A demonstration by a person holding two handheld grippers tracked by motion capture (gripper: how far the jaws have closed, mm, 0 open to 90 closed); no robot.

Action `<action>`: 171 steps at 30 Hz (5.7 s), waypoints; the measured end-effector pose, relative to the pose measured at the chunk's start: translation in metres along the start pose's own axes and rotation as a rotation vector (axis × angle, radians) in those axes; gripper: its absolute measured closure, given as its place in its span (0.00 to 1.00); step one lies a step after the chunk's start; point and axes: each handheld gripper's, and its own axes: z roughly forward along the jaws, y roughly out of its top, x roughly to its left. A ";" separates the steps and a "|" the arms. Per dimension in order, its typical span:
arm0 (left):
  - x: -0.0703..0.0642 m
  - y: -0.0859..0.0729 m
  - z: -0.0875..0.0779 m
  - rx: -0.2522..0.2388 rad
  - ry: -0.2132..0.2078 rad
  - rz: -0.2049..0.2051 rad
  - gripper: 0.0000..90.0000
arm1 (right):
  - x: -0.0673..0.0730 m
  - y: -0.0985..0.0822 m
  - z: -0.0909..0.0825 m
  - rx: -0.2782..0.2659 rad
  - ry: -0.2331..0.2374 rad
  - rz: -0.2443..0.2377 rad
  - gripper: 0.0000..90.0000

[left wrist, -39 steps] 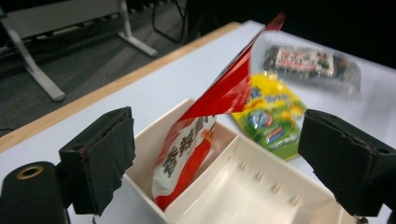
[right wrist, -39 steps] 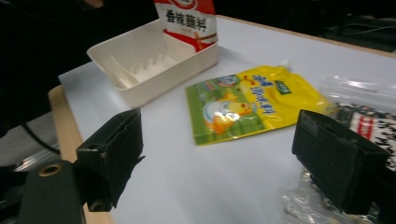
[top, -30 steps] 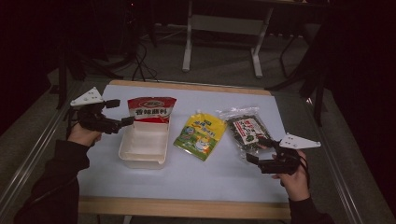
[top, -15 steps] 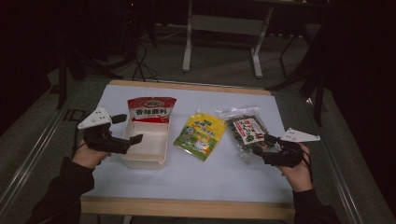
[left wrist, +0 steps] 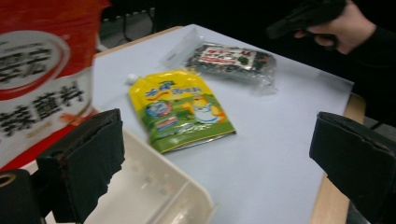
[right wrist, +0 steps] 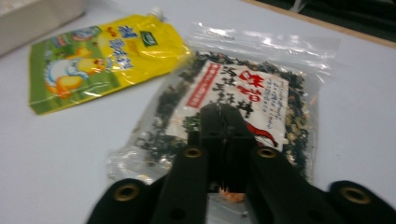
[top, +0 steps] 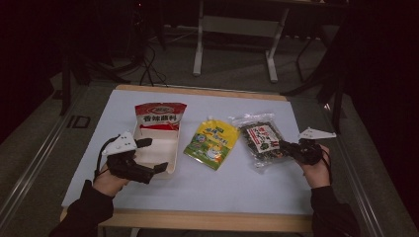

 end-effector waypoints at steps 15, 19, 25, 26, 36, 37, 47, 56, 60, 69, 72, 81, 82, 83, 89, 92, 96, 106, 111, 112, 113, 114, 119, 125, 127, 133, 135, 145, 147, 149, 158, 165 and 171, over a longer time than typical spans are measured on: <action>-0.032 -0.017 0.033 0.016 -0.064 0.020 0.05 | -0.055 0.008 0.045 0.057 -0.074 0.110 1.00; -0.037 -0.021 0.037 0.024 -0.074 0.020 0.05 | -0.068 0.006 0.057 0.084 -0.085 0.135 1.00; -0.039 -0.025 0.040 0.033 -0.074 0.012 0.05 | -0.085 0.010 0.072 0.105 -0.102 0.172 1.00; -0.039 -0.026 0.040 0.032 -0.074 0.011 0.05 | -0.087 0.011 0.074 0.107 -0.101 0.174 1.00; -0.041 -0.030 0.040 0.039 -0.071 0.015 0.05 | -0.099 0.019 0.094 0.135 -0.123 0.201 1.00; -0.041 -0.030 0.040 0.039 -0.069 0.017 0.05 | -0.099 0.018 0.096 0.143 -0.133 0.201 1.00; -0.040 -0.033 0.042 0.049 -0.074 0.010 0.05 | -0.100 0.007 0.110 0.187 -0.144 0.219 1.00; -0.040 -0.034 0.045 0.054 -0.084 0.016 0.05 | -0.093 -0.001 0.104 0.174 -0.118 0.235 1.00; -0.042 -0.033 0.045 0.050 -0.088 0.020 0.05 | -0.086 -0.004 0.102 0.169 -0.097 0.232 1.00; -0.045 -0.032 0.045 0.051 -0.093 0.030 0.05 | -0.064 -0.004 0.101 0.184 -0.040 0.193 1.00; -0.046 -0.032 0.046 0.054 -0.097 0.031 0.05 | -0.058 -0.004 0.102 0.183 -0.021 0.187 1.00; -0.047 -0.031 0.048 0.056 -0.102 0.027 0.05 | -0.037 -0.009 0.099 0.173 0.037 0.168 1.00; -0.048 -0.031 0.049 0.055 -0.102 0.028 0.05 | -0.034 -0.009 0.098 0.176 0.041 0.163 1.00; -0.049 -0.031 0.050 0.055 -0.101 0.029 0.05 | -0.030 -0.009 0.098 0.177 0.043 0.156 1.00; -0.054 -0.027 0.055 0.056 -0.108 0.032 0.05 | -0.013 -0.011 0.091 0.169 0.067 0.127 1.00; -0.055 -0.026 0.059 0.058 -0.111 0.020 0.05 | -0.005 -0.009 0.086 0.161 0.078 0.116 1.00; -0.058 -0.023 0.066 0.066 -0.124 0.020 0.06 | 0.004 -0.007 0.076 0.153 0.105 0.108 1.00; -0.062 -0.015 0.086 0.073 -0.143 0.018 0.06 | 0.012 -0.010 0.064 0.122 0.094 0.078 1.00; -0.061 -0.015 0.093 0.060 -0.150 -0.003 0.06 | 0.003 -0.015 0.057 0.129 0.055 0.088 1.00; -0.061 -0.015 0.094 0.060 -0.147 -0.004 0.06 | 0.002 -0.017 0.057 0.134 0.051 0.089 1.00; -0.061 -0.014 0.095 0.056 -0.140 -0.005 0.06 | 0.002 -0.019 0.057 0.138 0.050 0.095 1.00; -0.061 -0.014 0.096 0.056 -0.141 -0.009 0.06 | 0.002 -0.021 0.057 0.143 0.050 0.096 1.00; -0.060 -0.012 0.101 0.080 -0.130 -0.023 0.06 | 0.008 -0.033 0.060 0.170 0.070 0.099 1.00; -0.063 -0.010 0.111 0.114 -0.164 -0.025 0.07 | 0.022 -0.038 0.061 0.183 0.095 0.082 1.00; -0.064 -0.009 0.117 0.121 -0.169 -0.028 0.07 | 0.028 -0.038 0.061 0.187 0.097 0.069 1.00; -0.059 -0.002 0.135 0.136 -0.160 -0.062 0.08 | 0.035 -0.035 0.059 0.187 0.086 0.032 1.00; -0.056 0.001 0.139 0.133 -0.164 -0.082 0.10 | 0.033 -0.033 0.054 0.162 0.063 0.026 0.84; -0.043 0.012 0.168 0.158 -0.120 -0.169 0.13 | 0.036 -0.022 0.030 0.062 0.001 -0.012 0.56; -0.038 0.013 0.172 0.157 -0.094 -0.195 0.14 | 0.038 -0.020 0.026 0.044 -0.009 -0.020 0.50; -0.035 0.013 0.177 0.169 -0.082 -0.204 0.15 | 0.040 -0.018 0.021 0.018 -0.015 -0.026 0.41; -0.018 0.008 0.202 0.225 -0.002 -0.282 0.18 | 0.046 -0.011 0.007 -0.054 -0.020 -0.031 0.26; -0.004 -0.004 0.219 0.266 -0.078 -0.363 0.25 | 0.045 -0.013 0.007 -0.031 0.008 -0.019 0.20; 0.003 -0.006 0.225 0.249 -0.107 -0.425 0.32 | 0.043 -0.017 0.011 0.005 0.019 -0.003 0.19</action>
